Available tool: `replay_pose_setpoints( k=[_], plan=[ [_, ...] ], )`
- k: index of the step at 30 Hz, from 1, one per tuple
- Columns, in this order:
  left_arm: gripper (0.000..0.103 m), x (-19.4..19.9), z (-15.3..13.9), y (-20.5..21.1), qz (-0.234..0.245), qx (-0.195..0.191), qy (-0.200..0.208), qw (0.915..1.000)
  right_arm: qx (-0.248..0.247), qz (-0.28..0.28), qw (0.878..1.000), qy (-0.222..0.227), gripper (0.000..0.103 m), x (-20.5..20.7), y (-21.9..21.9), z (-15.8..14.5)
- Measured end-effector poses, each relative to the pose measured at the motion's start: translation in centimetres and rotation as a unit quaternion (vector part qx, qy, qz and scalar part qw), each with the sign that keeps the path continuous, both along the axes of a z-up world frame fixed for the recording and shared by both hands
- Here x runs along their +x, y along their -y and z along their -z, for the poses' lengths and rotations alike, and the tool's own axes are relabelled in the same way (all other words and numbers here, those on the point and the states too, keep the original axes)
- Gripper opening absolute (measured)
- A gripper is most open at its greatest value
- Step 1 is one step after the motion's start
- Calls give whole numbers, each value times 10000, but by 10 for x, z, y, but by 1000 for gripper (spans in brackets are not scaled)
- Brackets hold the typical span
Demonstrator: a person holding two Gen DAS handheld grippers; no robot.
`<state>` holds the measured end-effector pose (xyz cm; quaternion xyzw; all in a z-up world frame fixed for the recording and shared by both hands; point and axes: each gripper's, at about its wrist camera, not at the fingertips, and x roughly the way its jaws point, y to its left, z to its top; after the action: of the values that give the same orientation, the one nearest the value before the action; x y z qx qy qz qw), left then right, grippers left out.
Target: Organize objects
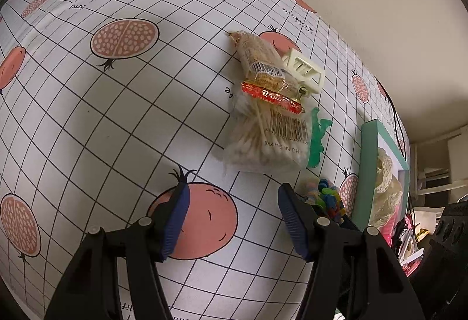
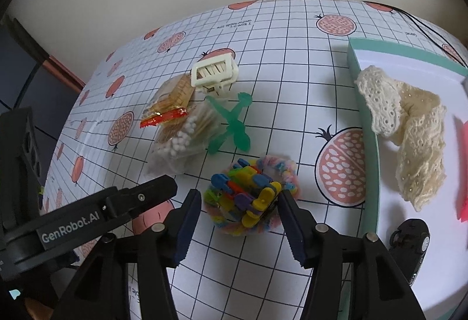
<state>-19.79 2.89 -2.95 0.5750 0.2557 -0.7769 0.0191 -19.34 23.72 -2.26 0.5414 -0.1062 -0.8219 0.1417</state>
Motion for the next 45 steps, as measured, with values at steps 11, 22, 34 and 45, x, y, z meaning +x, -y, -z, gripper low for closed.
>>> replay_pose_setpoints(
  k=[11, 22, 34, 45],
  plan=[
    [63, 4, -2, -1, 11, -32, 4, 10000, -129, 97, 9999, -61, 30, 0, -5, -5],
    [63, 1, -4, -3, 7, 20, -62, 10000, -181, 192, 9994, -234, 30, 2, -9, -17],
    [63, -5, -10, -17, 252, 15, -226, 9994, -84, 230, 9996, -136, 30, 4, -21, -16],
    [58, -7, -12, -31, 401, 194, -397, 9982, -191, 399, 9990, -79, 30, 7, -38, -18]
  ],
)
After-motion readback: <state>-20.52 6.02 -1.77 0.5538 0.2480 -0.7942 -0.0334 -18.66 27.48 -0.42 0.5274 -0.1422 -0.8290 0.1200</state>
